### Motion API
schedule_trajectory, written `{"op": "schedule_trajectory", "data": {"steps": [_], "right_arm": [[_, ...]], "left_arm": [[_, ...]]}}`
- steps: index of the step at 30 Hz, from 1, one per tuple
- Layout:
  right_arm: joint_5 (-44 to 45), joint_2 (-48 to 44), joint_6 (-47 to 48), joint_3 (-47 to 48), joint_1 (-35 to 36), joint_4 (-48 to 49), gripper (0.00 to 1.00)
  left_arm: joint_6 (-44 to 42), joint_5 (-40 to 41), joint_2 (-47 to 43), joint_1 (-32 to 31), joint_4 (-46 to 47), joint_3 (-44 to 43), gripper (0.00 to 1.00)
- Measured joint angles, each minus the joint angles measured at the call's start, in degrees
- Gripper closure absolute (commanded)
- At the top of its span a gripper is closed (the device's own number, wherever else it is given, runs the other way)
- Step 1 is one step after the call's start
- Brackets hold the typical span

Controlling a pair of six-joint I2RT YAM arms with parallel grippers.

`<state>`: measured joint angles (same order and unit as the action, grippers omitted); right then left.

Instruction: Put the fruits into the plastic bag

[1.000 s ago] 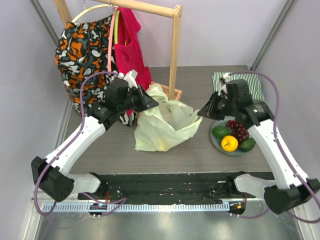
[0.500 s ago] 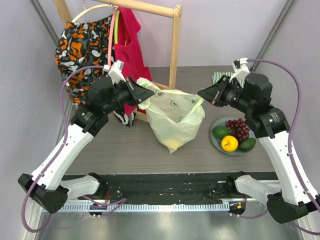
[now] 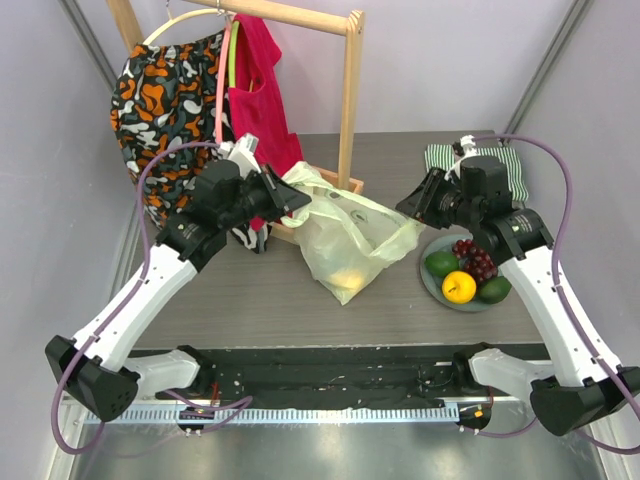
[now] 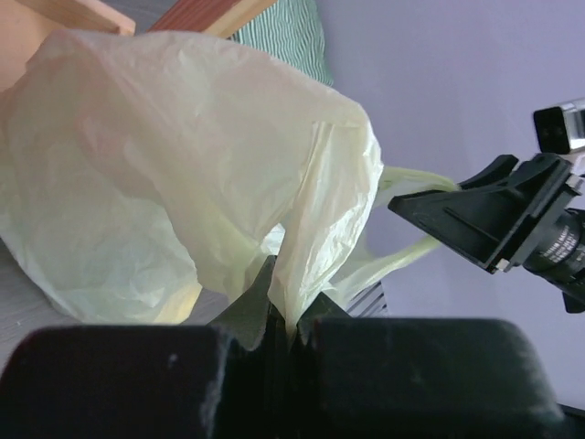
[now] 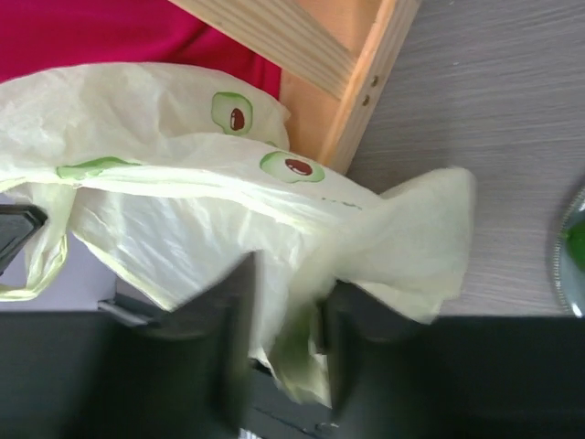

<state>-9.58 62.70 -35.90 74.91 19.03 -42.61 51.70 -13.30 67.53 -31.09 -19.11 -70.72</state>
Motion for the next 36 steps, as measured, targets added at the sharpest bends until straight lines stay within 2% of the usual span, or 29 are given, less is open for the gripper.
{"op": "schedule_trajectory", "data": {"steps": [1,3,8,14,22,30,36], "right_arm": [[0.4,0.0,0.3,-0.2,0.0,-0.7,0.30],[1.0,-0.7,1.6,-0.1,0.0,-1.2,0.18],[1.9,-3.1,5.5,0.8,0.0,-2.3,0.10],[4.1,-5.0,8.7,5.8,0.0,-3.9,0.10],[13.3,0.4,10.4,24.9,0.0,-9.8,0.12],[15.7,4.0,11.8,25.4,0.0,-14.1,0.09],[21.6,5.2,12.0,28.5,-1.6,-19.7,0.09]], "left_arm": [[0.0,0.0,0.2,0.0,0.0,0.4,1.00],[0.0,0.1,0.3,0.0,0.0,1.2,1.00],[0.0,0.2,0.4,0.0,0.1,1.3,1.00],[0.0,0.4,1.2,0.0,0.1,1.3,1.00],[-0.6,0.8,1.6,0.0,0.0,1.3,1.00],[-1.2,1.4,1.6,0.2,0.0,1.3,1.00],[-1.4,1.6,1.6,0.3,0.0,1.3,1.00]]}}
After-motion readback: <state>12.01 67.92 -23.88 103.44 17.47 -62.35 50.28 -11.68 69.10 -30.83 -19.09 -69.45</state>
